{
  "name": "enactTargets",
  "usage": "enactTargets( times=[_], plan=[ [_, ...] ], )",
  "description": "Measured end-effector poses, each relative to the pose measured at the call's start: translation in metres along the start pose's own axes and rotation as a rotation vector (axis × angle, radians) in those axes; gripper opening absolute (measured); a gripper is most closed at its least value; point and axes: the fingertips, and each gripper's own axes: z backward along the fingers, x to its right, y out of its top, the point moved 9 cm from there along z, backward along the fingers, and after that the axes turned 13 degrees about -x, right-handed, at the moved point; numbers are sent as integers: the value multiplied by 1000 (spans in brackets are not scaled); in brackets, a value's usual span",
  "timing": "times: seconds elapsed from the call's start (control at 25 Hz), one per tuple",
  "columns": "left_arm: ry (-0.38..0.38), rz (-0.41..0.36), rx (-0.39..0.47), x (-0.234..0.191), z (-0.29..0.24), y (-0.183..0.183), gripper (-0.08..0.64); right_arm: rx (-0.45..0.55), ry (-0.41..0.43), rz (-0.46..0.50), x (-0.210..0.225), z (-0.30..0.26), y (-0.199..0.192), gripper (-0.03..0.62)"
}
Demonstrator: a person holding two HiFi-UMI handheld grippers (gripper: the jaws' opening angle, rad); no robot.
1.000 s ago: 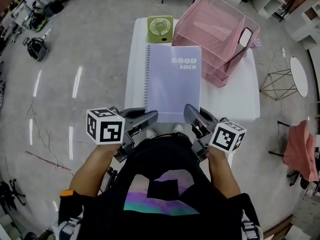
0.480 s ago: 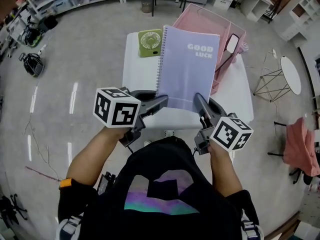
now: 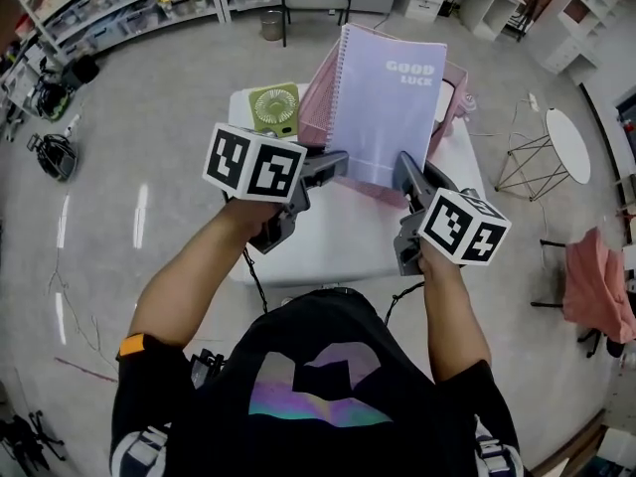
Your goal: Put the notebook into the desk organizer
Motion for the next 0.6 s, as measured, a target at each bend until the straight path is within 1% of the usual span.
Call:
enactTargets(
  times=[0.2,0.36,0.48,0.6],
  plan=[
    [24,25,-27,-27,-12,37,61,-27,-74,25,7,-25,33,60],
    [52,44,-63,-48,-19,60,61,-68,-141,33,8,-49,54,63],
    [82,53,-97,-57,-30,69,61,-109,-192,16,13,-61,60,63],
    [100,68,-121,-65,-42,75,63,-140,-219,-5,19,-72,63,63]
  ],
)
